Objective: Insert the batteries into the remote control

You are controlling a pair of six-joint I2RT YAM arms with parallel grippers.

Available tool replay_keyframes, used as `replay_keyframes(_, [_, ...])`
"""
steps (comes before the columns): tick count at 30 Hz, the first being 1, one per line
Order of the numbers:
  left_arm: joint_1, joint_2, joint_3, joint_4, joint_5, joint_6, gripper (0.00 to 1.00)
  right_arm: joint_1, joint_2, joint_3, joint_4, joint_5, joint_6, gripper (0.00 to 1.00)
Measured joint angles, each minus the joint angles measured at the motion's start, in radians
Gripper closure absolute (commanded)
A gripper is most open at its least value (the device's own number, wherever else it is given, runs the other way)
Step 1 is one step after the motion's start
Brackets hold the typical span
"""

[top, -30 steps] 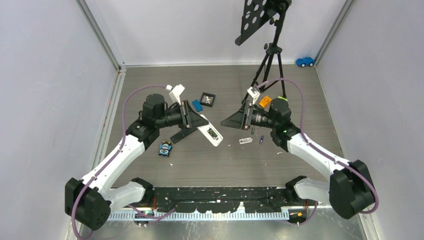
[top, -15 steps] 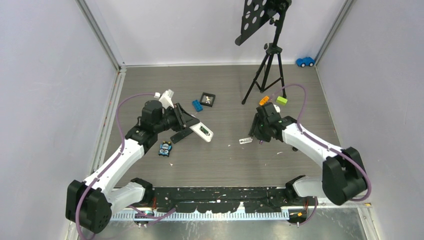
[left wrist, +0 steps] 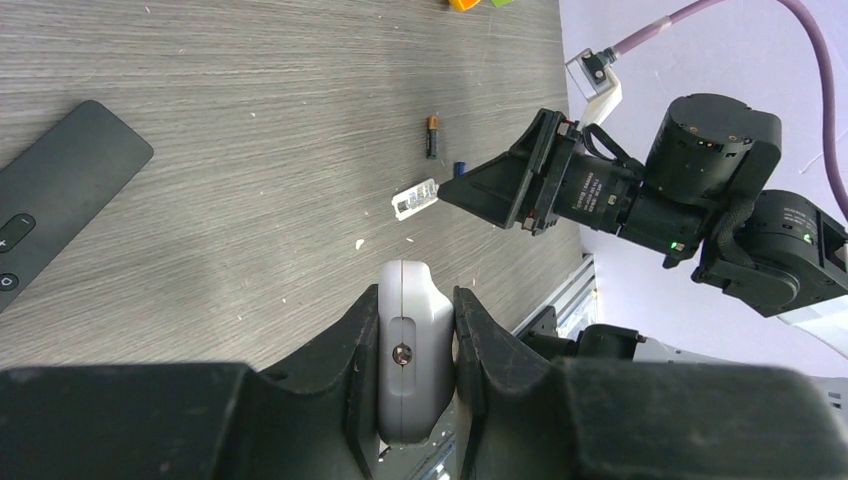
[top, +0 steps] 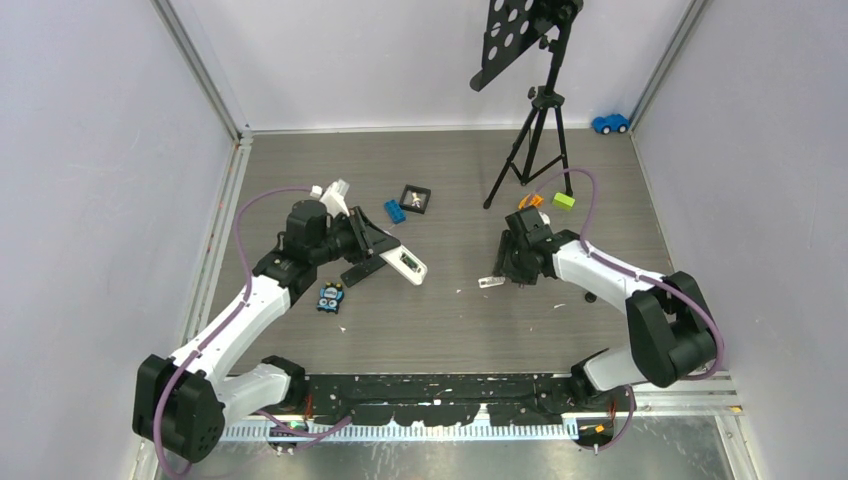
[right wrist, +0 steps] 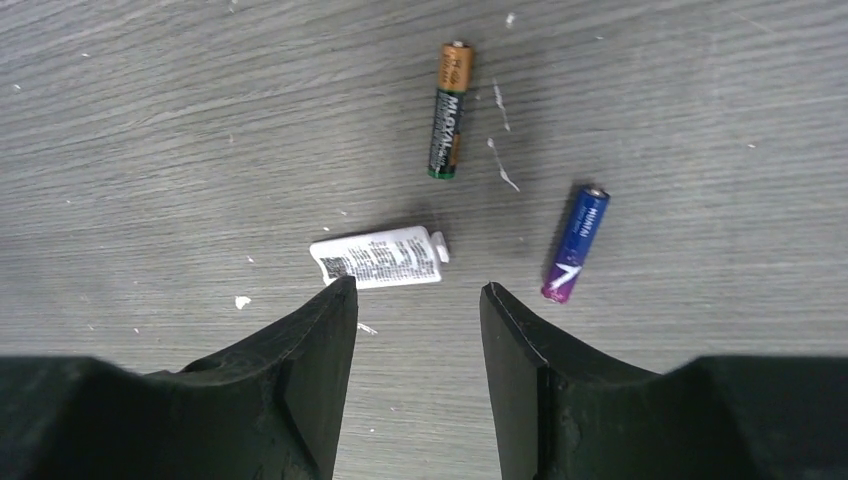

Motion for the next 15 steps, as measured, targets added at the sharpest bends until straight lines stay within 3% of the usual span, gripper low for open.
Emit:
replay_keyframes(4, [0.0, 0.001, 0.0, 0.002, 0.0, -0.009, 1.0, -0.01, 0.021, 0.0, 0.037, -0.02, -0.011, 0.52])
replay_keyframes(15, [0.0, 0.008, 0.0, 0.007, 0.004, -0.019, 1.0, -0.045, 0.062, -0.011, 0.095, -0.094, -0.056, 0.52])
